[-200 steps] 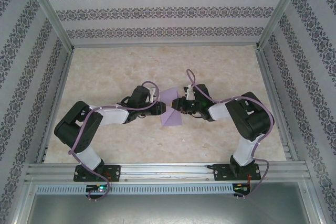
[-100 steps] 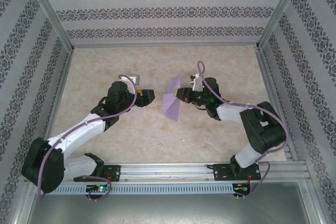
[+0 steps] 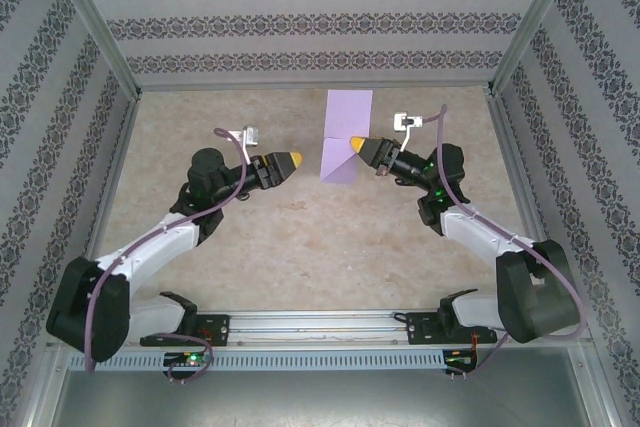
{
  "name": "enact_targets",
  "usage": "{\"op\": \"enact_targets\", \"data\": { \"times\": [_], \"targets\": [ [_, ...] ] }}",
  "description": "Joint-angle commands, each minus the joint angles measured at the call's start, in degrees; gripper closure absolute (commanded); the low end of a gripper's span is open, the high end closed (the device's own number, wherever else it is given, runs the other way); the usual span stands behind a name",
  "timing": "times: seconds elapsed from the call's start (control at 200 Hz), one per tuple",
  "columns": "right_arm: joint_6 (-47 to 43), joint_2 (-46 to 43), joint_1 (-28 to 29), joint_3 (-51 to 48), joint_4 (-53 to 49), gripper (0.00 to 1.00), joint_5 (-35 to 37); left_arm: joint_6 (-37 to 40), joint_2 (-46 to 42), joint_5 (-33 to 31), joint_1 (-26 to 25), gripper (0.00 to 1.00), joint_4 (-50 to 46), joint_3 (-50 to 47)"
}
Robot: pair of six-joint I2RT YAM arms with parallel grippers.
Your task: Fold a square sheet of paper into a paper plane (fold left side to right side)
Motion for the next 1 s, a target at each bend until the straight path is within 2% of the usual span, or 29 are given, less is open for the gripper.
{"op": "enact_targets", "data": {
  "times": [0.0, 0.105, 0.28, 0.435, 0.625, 0.814, 0.994],
  "targets": [
    [5.4, 0.8, 1.2, 1.2, 9.2, 1.0, -1.9, -6.3, 1.3, 7.1, -2.1, 0.16, 11.3, 4.0],
    [6.0, 1.5, 2.7, 2.2, 10.0, 1.0, -1.5, -7.1, 3.4, 7.6, -3.3, 0.18, 12.3, 5.3],
    [6.3, 2.9, 4.9, 2.7, 11.0, 1.0, -0.4, -11.4, 7.7, 9.0, -5.0, 0.32, 17.6, 7.0],
    [6.9, 3.9, 5.3, 2.6, 12.2, 1.0, 0.2, -12.8, 10.2, 9.1, -5.2, 0.5, 19.5, 7.5],
    [6.6, 4.4, 4.9, 1.3, 12.0, 1.0, 1.4, -13.4, 10.3, 8.4, -5.2, 0.6, 21.4, 6.8],
    [6.7, 4.5, 4.2, 0.0, 11.9, 0.95, 1.6, -10.7, 8.9, 6.7, -5.1, 0.66, 18.0, 6.1],
    [6.0, 3.5, 3.6, -1.8, 11.3, 0.83, 2.2, -8.7, 8.1, 5.4, -5.1, 0.73, 15.1, 5.9]
  ]
}}
